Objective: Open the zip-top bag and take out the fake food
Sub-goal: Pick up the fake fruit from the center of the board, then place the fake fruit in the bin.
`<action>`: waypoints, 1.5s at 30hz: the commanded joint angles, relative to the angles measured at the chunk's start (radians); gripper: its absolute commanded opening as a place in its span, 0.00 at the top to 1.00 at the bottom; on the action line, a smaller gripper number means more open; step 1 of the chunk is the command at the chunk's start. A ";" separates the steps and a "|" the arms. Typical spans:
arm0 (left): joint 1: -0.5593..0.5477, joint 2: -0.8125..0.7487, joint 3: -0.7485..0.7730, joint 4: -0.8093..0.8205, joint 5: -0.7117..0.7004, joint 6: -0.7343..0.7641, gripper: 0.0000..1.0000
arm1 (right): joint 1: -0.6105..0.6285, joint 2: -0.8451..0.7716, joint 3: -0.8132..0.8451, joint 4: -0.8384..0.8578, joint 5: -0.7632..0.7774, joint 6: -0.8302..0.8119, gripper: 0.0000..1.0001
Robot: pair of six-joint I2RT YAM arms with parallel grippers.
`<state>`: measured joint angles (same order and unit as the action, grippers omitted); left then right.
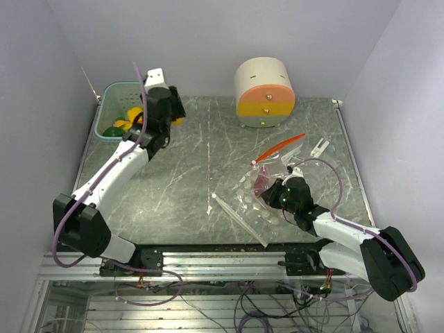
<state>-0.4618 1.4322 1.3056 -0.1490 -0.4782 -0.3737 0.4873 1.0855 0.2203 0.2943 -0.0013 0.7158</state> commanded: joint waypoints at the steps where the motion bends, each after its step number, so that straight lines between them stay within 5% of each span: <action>1: 0.138 0.034 0.031 0.102 0.085 -0.042 0.49 | -0.018 0.027 0.006 -0.019 0.005 -0.028 0.85; 11: 0.376 0.121 0.016 0.242 0.049 -0.158 0.51 | -0.022 0.073 0.007 0.012 -0.011 -0.030 0.85; 15: 0.395 0.174 0.036 0.234 0.072 -0.171 0.30 | -0.022 0.096 0.014 0.020 -0.023 -0.031 0.85; 17: 0.396 0.186 0.047 0.209 0.088 -0.177 0.04 | -0.023 0.096 0.013 0.016 -0.019 -0.032 0.85; 24: 0.361 0.011 -0.116 0.290 0.108 -0.188 0.01 | -0.023 0.091 0.016 0.009 -0.020 -0.031 0.85; 37: -0.317 -0.290 -0.602 0.354 -0.100 -0.247 0.09 | -0.023 -0.036 0.017 -0.053 -0.037 -0.017 0.85; 45: -0.843 -0.249 -0.677 0.236 -0.251 -0.440 0.20 | -0.023 -0.207 0.011 -0.153 -0.021 0.008 0.84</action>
<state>-1.1183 1.1526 0.6289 0.1127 -0.6140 -0.6903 0.4706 0.9386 0.2348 0.2024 -0.0334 0.7044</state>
